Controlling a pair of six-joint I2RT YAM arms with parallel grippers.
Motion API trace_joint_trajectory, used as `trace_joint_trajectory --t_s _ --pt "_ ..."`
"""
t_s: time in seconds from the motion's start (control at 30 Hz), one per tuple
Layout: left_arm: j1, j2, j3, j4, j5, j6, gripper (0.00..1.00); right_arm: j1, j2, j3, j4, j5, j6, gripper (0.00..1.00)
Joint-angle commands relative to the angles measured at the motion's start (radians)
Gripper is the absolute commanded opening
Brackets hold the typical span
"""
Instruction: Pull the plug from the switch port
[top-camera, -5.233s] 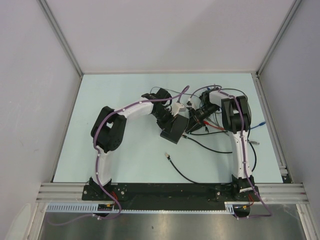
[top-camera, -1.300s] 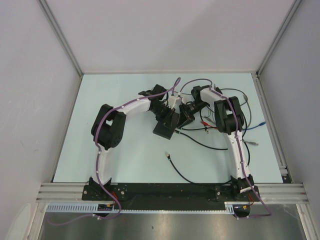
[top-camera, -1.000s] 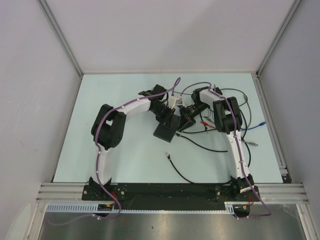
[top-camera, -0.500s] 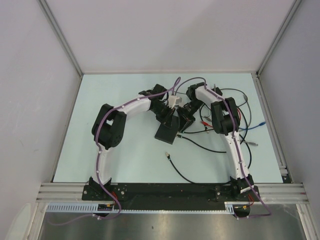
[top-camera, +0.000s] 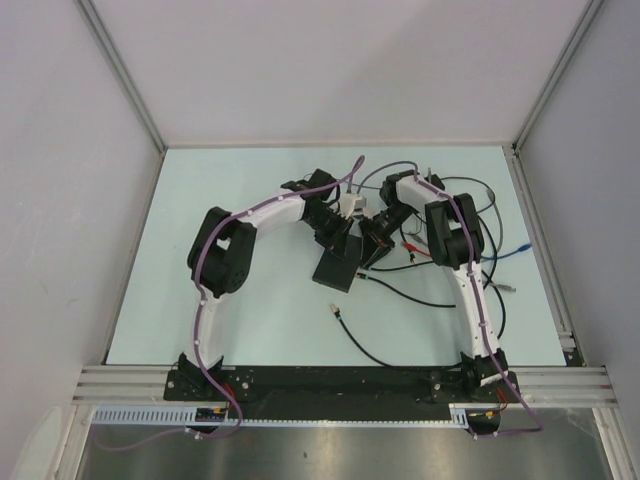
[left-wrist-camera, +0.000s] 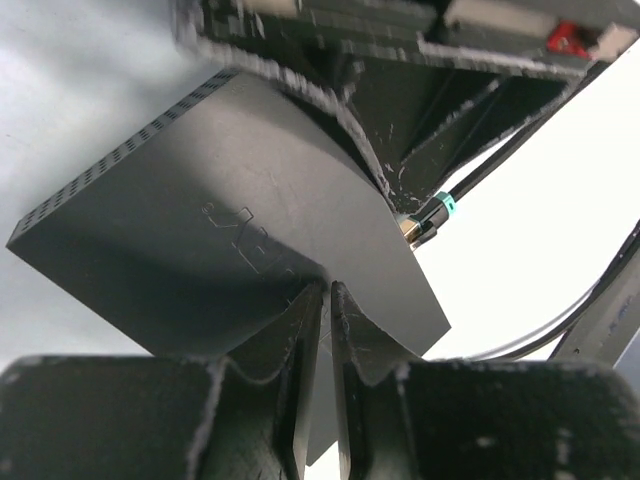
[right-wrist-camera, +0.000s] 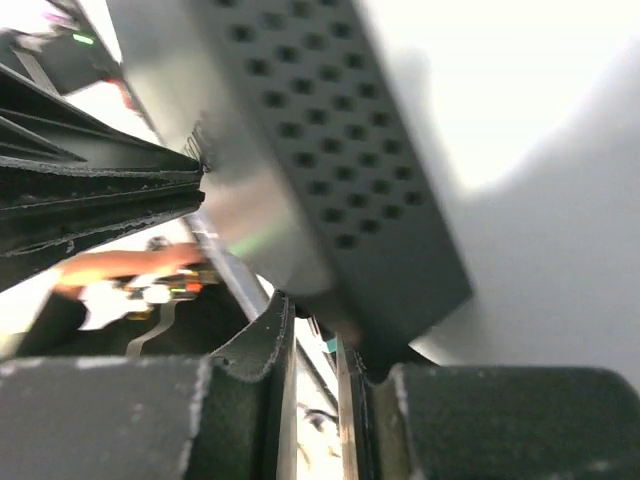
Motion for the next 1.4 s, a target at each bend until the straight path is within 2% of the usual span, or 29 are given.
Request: trace_joint_trajectory --t_s 0.0,0.03,0.1,0.13,0.17,0.2,0.23,0.3,0.43,0.57,0.63,0.67,0.73,0.8,0.87,0.97,1.07,1.23,1.37 --pt "0.014 0.115 -0.005 -0.02 -0.202 0.065 0.19 0.0 0.125 -0.114 -0.038 0.15 0.057 0.0" --pt "0.014 0.115 0.001 -0.02 -0.208 0.065 0.18 -0.004 0.102 -0.178 -0.003 0.138 0.103 0.0" --pt "0.015 0.115 0.004 -0.02 -0.21 0.068 0.18 -0.032 0.037 -0.306 0.22 0.137 0.218 0.0" --pt "0.015 0.116 0.004 -0.021 -0.208 0.068 0.18 -0.071 -0.03 -0.423 0.302 0.134 0.293 0.0" --pt "0.015 0.118 0.004 -0.021 -0.208 0.068 0.18 -0.088 -0.049 -0.462 0.423 0.131 0.392 0.0" --pt "0.017 0.121 0.004 -0.02 -0.208 0.068 0.18 -0.099 -0.055 -0.475 0.442 0.14 0.393 0.0" --pt "0.015 0.124 0.003 -0.02 -0.208 0.068 0.18 -0.102 -0.041 -0.448 0.436 0.15 0.393 0.0" --pt "0.017 0.129 0.003 -0.02 -0.208 0.068 0.18 -0.099 -0.029 -0.42 0.381 0.151 0.293 0.01" --pt "0.017 0.133 0.004 -0.021 -0.208 0.071 0.18 -0.073 -0.173 -0.489 0.523 0.177 0.173 0.0" --pt "0.017 0.132 0.004 -0.02 -0.208 0.073 0.18 0.008 -0.227 -0.51 0.542 0.319 0.071 0.0" --pt "0.02 0.115 0.012 -0.024 -0.187 0.068 0.26 0.03 -0.221 -0.506 0.539 0.335 0.074 0.0" --pt "0.024 0.1 0.012 -0.015 -0.179 0.058 0.36 0.028 -0.218 -0.503 0.54 0.322 0.077 0.0" --pt "0.047 0.031 0.004 0.014 -0.154 0.021 0.46 0.017 -0.224 -0.499 0.548 0.308 0.074 0.0" --pt "0.092 -0.017 0.004 0.019 -0.078 -0.004 0.66 -0.013 -0.245 -0.504 0.557 0.263 0.07 0.0" --pt "0.144 -0.081 0.0 0.023 -0.021 -0.037 0.78 -0.036 -0.264 -0.506 0.583 0.219 0.071 0.0" --pt "0.208 -0.114 -0.02 0.019 0.059 -0.068 0.82 -0.049 -0.31 -0.498 0.622 0.185 0.055 0.0" --pt "0.248 -0.082 -0.069 0.022 0.12 -0.086 0.82 -0.043 -0.336 -0.472 0.616 0.127 0.021 0.0" --pt "0.262 -0.029 -0.118 0.075 0.246 -0.129 0.76 -0.013 -0.353 -0.424 0.559 0.116 -0.056 0.0" --pt "0.262 0.012 -0.119 0.115 0.329 -0.134 0.76 0.0 -0.354 -0.389 0.528 0.102 -0.11 0.0"
